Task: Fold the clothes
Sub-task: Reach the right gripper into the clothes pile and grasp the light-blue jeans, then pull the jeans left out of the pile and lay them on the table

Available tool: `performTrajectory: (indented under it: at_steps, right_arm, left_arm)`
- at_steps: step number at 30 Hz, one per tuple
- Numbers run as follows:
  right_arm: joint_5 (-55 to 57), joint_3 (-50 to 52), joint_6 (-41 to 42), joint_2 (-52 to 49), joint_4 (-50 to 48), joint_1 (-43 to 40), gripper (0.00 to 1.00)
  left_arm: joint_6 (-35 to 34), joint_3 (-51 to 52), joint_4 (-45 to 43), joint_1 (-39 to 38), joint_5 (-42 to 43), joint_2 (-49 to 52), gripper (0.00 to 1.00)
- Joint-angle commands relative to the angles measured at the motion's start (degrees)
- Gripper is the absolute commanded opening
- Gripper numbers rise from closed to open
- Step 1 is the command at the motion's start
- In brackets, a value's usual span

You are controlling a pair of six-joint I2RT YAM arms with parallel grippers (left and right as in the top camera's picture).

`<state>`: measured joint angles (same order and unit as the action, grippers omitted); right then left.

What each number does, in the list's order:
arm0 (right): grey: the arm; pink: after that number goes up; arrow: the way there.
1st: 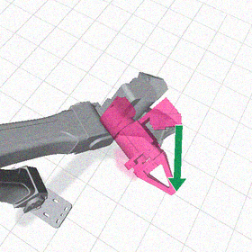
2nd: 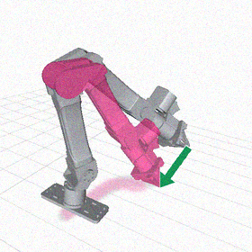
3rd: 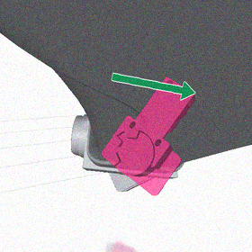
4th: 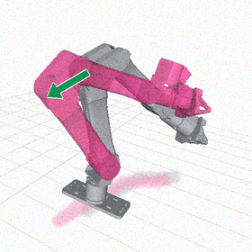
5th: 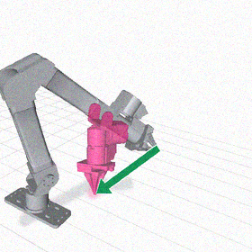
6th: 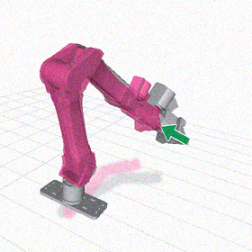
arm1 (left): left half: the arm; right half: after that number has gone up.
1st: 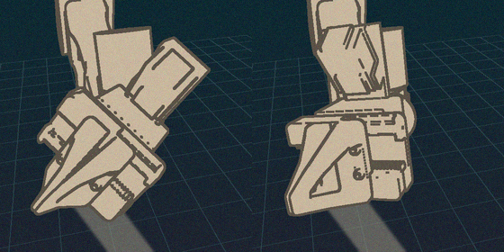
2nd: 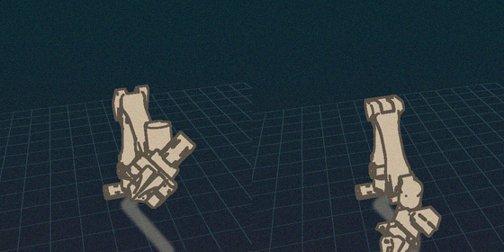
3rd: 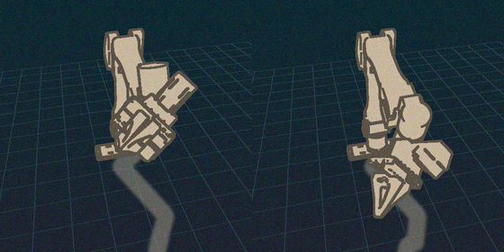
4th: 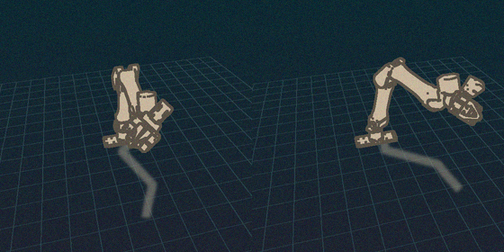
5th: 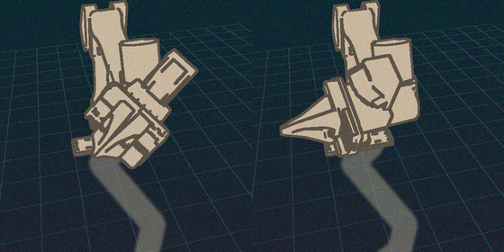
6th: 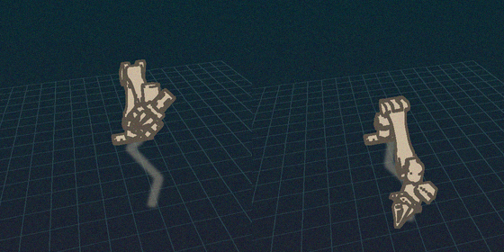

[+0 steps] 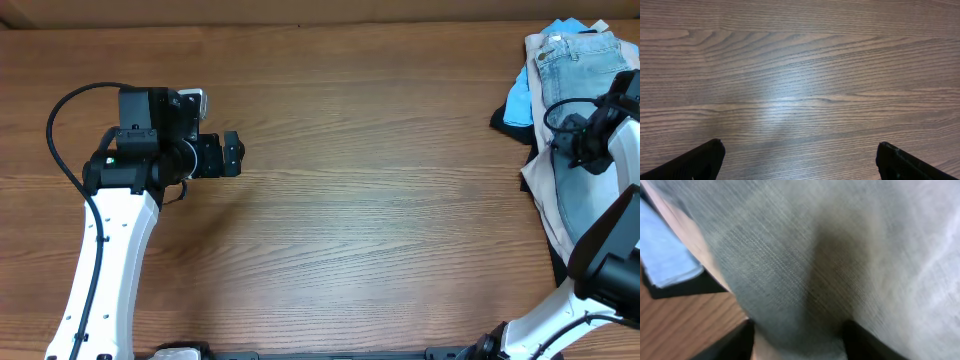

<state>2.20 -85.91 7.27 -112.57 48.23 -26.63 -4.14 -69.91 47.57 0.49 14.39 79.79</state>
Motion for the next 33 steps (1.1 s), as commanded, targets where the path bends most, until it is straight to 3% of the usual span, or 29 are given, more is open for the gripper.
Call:
performTrajectory:
  at_steps: [1,6,9,13,21,25,33]
  right_arm:
    - [0.46,0.37,0.52,-1.99,-0.09,-0.22,0.49]
    - [0.31,0.33,1.73,-1.97,-0.55,-0.22,0.21]
    - [-3.13,-0.35,1.7,-1.68,-0.13,-0.22,0.04]
    - [-11.19,-3.41,-0.26,0.59,3.28,0.15,0.04]
    - [-16.33,-14.75,-1.4,8.41,17.7,7.65,0.04]
    - [-16.46,-18.23,-1.75,10.34,22.84,16.98,0.04]
    - [-17.11,-16.37,0.22,9.7,23.45,41.03,0.08]
  left_arm:
    - [-0.37,-1.29,-0.15,0.24,0.63,0.37,1.0]
    - [-0.37,-1.29,-0.17,0.24,0.59,0.37,0.98]
    - [-0.35,-1.29,-0.2,0.24,0.46,0.35,0.87]
    - [-0.37,-1.57,-1.86,0.35,0.46,0.33,0.79]
    - [-0.42,-4.92,-2.97,1.27,0.07,0.33,0.8]
    - [-0.39,-6.45,-2.58,3.67,0.11,0.33,0.82]
    - [-0.33,-6.67,-1.4,9.05,0.07,0.35,0.88]
